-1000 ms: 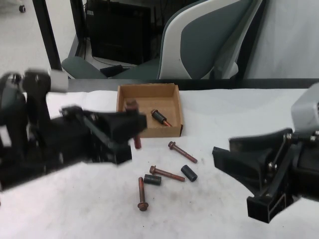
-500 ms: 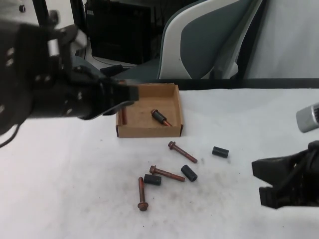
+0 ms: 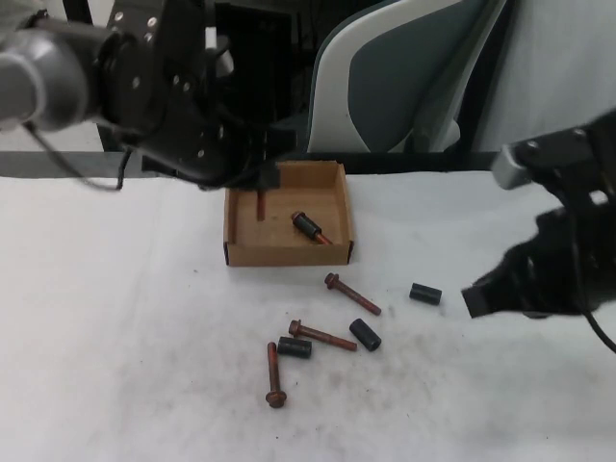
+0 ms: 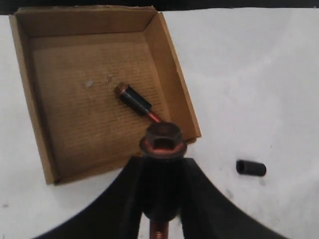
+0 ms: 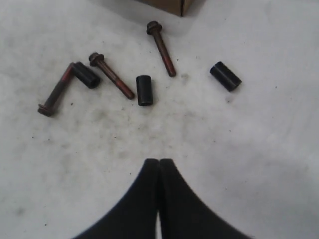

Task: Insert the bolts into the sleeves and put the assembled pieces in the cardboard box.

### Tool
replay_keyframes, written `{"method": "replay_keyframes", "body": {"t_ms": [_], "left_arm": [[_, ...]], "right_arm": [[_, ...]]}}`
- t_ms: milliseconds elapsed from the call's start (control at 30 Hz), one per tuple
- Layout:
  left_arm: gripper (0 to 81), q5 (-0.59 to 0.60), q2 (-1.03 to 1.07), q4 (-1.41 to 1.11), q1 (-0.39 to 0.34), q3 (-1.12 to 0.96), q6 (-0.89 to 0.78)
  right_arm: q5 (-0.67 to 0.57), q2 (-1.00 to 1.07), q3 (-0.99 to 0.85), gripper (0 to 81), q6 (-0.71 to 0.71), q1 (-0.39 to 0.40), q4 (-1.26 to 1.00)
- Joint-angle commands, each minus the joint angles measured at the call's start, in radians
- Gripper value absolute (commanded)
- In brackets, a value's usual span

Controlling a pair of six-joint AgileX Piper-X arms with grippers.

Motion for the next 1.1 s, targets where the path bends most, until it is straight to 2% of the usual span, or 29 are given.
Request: {"method": "replay_keyframes", "body": {"t_ms": [0,433,600,1067], "left_arm": [[0.8,-0.025,0.042,0.043,0.015,-0.088,0.008],[0.8,-0.03,0.267,0.135,0.044,-0.343,0.008],[0.8,-0.024,0.344,0.136,0.049,-0.384,-0.013],[0.8,0.04,0.481,0.143,0.076,-0.422,-0.044]], "right_arm": [[-0.033,0.075,-0.087,0.2,-0.057,-0.021,0.07],[-0.091,0.434,-0.433,0.2,-0.263,-0.096,0.327],[-0.091,0.54,-0.528,0.2,-0.276,-0.115,0.35],[-0.083,0.647,-0.587,0.0,-0.327,-0.135,0.275]]}}
